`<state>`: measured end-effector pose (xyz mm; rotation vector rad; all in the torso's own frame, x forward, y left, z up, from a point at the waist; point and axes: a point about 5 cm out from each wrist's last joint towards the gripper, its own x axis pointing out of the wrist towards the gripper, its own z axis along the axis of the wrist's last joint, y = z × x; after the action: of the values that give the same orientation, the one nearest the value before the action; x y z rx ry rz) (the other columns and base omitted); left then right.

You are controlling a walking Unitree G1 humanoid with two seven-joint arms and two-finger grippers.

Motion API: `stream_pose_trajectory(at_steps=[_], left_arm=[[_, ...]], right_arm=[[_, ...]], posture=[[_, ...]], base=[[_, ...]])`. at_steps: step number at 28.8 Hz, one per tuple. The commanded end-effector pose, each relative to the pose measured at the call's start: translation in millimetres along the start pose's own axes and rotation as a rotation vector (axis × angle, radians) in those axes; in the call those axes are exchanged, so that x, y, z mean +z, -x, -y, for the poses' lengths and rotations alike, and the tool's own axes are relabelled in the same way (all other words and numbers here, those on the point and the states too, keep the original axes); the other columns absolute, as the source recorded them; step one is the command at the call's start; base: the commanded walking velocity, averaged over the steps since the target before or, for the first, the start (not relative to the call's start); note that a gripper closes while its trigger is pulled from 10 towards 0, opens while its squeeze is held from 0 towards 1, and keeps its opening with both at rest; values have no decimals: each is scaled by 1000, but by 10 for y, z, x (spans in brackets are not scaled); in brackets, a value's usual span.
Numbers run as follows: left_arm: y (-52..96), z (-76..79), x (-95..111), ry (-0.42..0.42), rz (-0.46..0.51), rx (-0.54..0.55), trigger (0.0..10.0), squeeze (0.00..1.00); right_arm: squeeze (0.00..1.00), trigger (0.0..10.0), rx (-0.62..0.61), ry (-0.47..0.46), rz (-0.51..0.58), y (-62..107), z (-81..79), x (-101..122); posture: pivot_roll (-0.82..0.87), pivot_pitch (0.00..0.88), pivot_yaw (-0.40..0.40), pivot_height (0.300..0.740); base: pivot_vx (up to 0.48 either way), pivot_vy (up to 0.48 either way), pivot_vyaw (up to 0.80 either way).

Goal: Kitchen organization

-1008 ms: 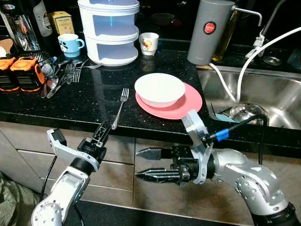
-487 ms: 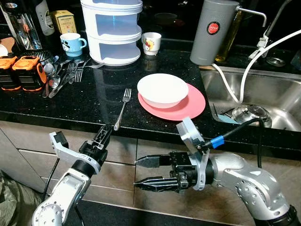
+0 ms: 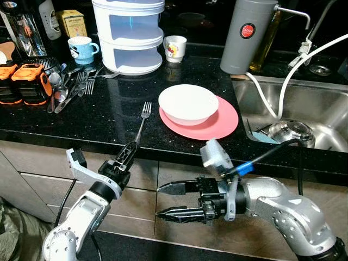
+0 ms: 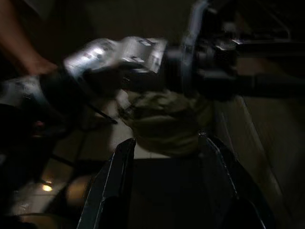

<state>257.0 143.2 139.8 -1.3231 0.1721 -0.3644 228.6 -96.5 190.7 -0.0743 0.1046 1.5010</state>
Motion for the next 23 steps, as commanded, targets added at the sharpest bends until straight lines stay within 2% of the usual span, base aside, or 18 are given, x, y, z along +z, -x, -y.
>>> stream_pose_trajectory(at_steps=[1,14,15,16,17,23], left_arm=[[-53,35,-66,32,-20,-19,10000,0],[-49,37,-68,45,-16,-16,10000,0],[-50,36,-66,46,-15,-16,6235,0],[-54,37,-62,47,-12,-17,6235,0],[-55,37,-58,48,-9,-17,0,0],[-55,36,-58,57,-5,-16,0,0]], right_arm=[[0,10000,-65,17,-29,59,64,-48],[0,10000,-194,40,-10,81,155,-63],[0,10000,-195,41,-11,81,156,-62],[0,10000,-199,43,-11,80,159,-61],[0,10000,-202,45,-8,77,164,-56],[0,10000,-209,50,-8,68,169,-53]], posture=[[44,0,-3,740],[35,0,3,740],[35,0,3,740],[35,0,3,740],[29,0,3,740],[27,0,2,740]], base=[[0,0,0],[0,0,0],[0,0,0],[0,0,0],[0,0,0],[0,0,0]])
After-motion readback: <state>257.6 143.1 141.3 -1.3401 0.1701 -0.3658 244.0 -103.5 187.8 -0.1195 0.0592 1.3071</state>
